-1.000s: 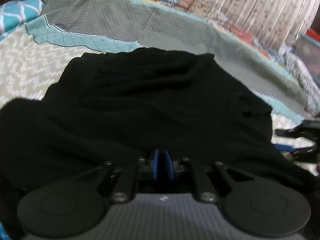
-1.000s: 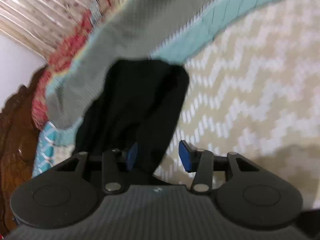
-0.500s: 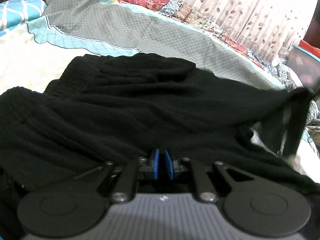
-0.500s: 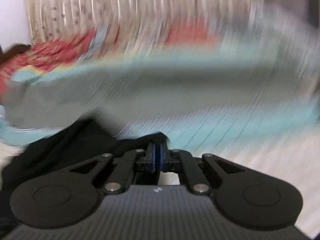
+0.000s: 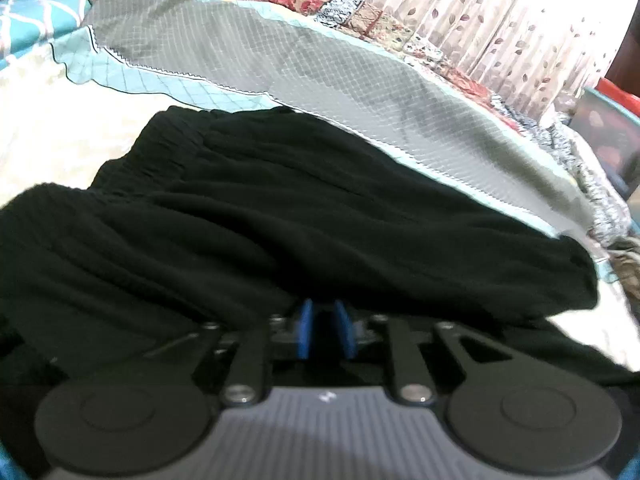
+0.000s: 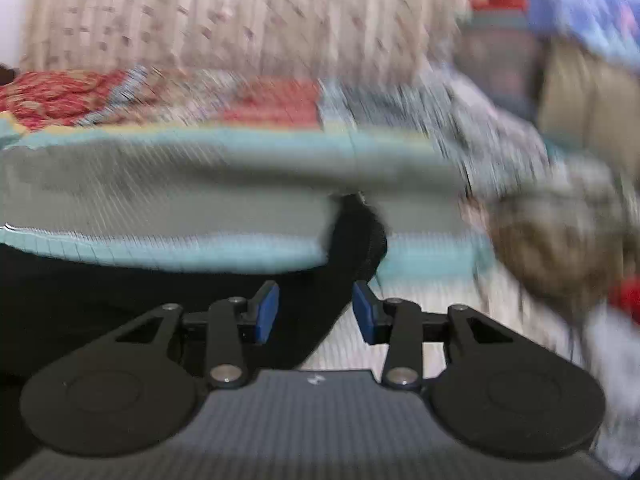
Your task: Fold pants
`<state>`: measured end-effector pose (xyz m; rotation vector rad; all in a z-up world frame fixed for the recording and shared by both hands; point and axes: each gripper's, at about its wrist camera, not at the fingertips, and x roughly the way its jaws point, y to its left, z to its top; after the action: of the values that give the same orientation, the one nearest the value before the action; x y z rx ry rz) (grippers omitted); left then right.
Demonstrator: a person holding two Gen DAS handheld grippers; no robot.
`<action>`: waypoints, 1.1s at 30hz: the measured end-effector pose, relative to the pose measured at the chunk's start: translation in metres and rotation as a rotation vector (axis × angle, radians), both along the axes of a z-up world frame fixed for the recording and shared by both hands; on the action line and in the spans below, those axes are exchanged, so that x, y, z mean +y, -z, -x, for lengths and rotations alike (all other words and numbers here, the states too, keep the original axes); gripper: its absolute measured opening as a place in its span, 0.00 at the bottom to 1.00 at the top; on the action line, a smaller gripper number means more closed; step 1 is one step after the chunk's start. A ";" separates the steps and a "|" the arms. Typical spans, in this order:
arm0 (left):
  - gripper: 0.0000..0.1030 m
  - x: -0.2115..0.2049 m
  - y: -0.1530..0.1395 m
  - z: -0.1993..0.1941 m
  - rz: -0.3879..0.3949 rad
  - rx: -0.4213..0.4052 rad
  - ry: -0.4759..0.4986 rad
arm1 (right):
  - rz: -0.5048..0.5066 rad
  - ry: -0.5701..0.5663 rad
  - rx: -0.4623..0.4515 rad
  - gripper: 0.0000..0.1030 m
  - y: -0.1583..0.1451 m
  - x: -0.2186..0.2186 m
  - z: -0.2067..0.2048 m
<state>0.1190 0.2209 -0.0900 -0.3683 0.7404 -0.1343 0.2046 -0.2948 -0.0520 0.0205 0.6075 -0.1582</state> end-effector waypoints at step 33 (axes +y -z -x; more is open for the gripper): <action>0.77 0.059 0.010 -0.190 -0.405 0.133 -0.278 | -0.158 0.342 0.047 0.30 0.019 -0.126 -0.078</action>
<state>0.3087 0.2800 -0.0999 -0.0902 0.8186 0.3023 0.2830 -0.4210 -0.0705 0.2749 0.6594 -0.4428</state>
